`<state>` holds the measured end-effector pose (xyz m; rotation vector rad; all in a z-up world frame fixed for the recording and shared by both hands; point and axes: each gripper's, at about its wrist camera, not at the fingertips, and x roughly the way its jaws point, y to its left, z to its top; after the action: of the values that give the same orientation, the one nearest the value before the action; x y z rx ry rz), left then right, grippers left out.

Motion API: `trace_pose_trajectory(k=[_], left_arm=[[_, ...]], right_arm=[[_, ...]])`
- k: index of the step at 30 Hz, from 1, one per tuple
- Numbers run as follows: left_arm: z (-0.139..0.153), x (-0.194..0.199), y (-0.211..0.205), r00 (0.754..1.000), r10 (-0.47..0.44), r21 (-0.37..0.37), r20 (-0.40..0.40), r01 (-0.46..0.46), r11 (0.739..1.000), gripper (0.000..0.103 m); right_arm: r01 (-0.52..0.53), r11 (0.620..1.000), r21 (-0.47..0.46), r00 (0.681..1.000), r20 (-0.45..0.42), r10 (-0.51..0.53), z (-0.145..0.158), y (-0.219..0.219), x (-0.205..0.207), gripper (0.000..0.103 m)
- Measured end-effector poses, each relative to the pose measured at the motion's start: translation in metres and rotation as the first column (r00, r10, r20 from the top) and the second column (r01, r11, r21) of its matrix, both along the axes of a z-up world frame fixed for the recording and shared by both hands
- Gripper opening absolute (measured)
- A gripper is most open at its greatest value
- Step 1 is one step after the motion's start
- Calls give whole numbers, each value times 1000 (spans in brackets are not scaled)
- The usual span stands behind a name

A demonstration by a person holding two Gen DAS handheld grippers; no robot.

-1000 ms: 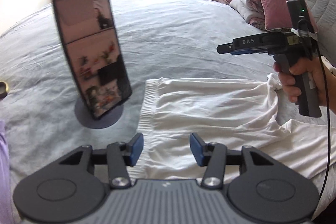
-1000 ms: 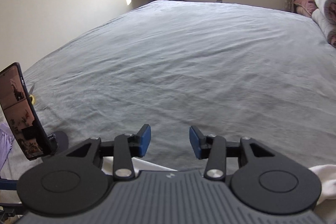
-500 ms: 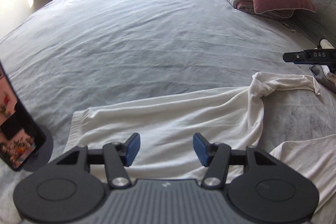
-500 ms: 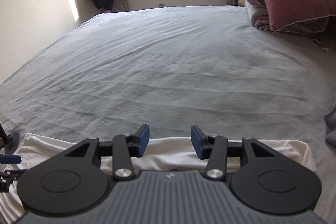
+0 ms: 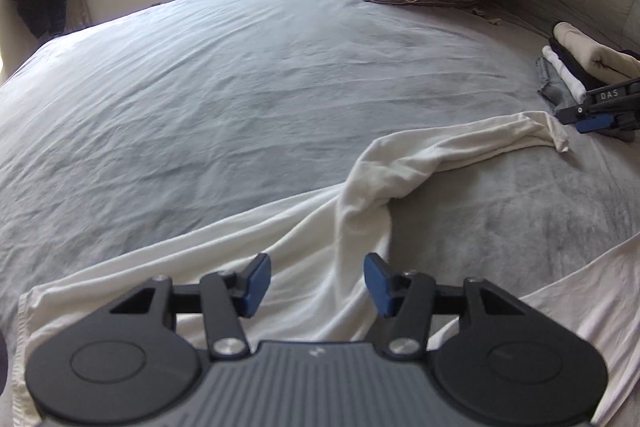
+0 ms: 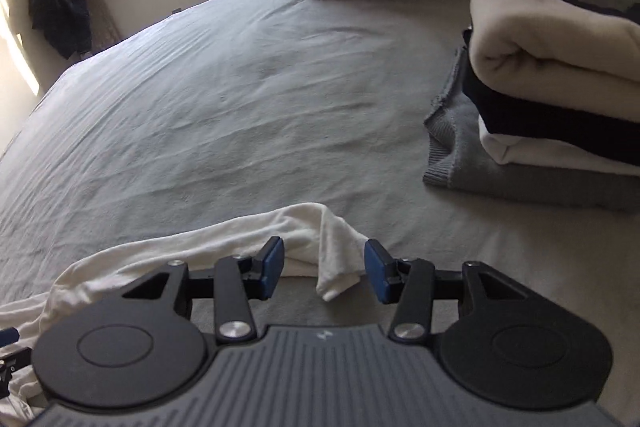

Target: Fold clothes

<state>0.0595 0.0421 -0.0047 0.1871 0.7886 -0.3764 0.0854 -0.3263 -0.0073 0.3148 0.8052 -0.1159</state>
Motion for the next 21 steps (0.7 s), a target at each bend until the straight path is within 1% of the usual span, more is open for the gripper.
trace_pose_trajectory(k=[2,3,5,6,8,11,12,13,14,15,19,20,21], left_arm=[[0,2,-14,1000,-28,-9,12,28,1000,46],[-1,4,-20,999,-39,-16,15,39,999,46],[-3,8,-29,999,-50,-37,10,50,998,43],[-5,10,-32,999,-53,-48,8,53,997,42],[-8,12,-37,999,-48,-67,6,48,997,40],[-11,15,-38,999,-22,-50,26,24,998,34],[-12,16,-38,999,-17,-37,35,18,999,32],[-12,16,-37,999,-12,-25,42,13,1000,31],[-12,17,-37,999,-10,-13,46,11,1000,29],[-12,17,-36,999,-7,-4,51,7,1000,29],[-11,18,-35,997,6,2,79,-7,1000,29],[-13,18,-36,997,3,12,77,-4,1000,25],[-15,19,-37,997,0,26,72,-2,1000,3]], right_arm=[[18,1000,11,1000,-17,-17,-4,-6,2,48],[20,1000,23,1000,-20,-20,-5,-9,3,46],[18,999,45,999,-29,-17,-7,-13,3,37],[18,998,53,999,-33,-17,-8,-13,3,35],[21,997,68,999,-39,-19,-9,-15,3,26],[3,997,72,999,-46,0,-12,-15,6,22],[-4,998,64,999,-49,7,-14,-14,7,22],[-9,999,50,998,-54,12,-16,-13,8,20],[-14,999,36,998,-59,16,-19,-13,10,10],[-14,1000,23,998,-62,15,-21,-13,10,6],[24,999,27,999,-38,-23,-16,-24,4,5],[29,999,23,999,-27,-28,-13,-26,3,4],[32,999,16,999,-16,-32,-10,-28,1,4]])
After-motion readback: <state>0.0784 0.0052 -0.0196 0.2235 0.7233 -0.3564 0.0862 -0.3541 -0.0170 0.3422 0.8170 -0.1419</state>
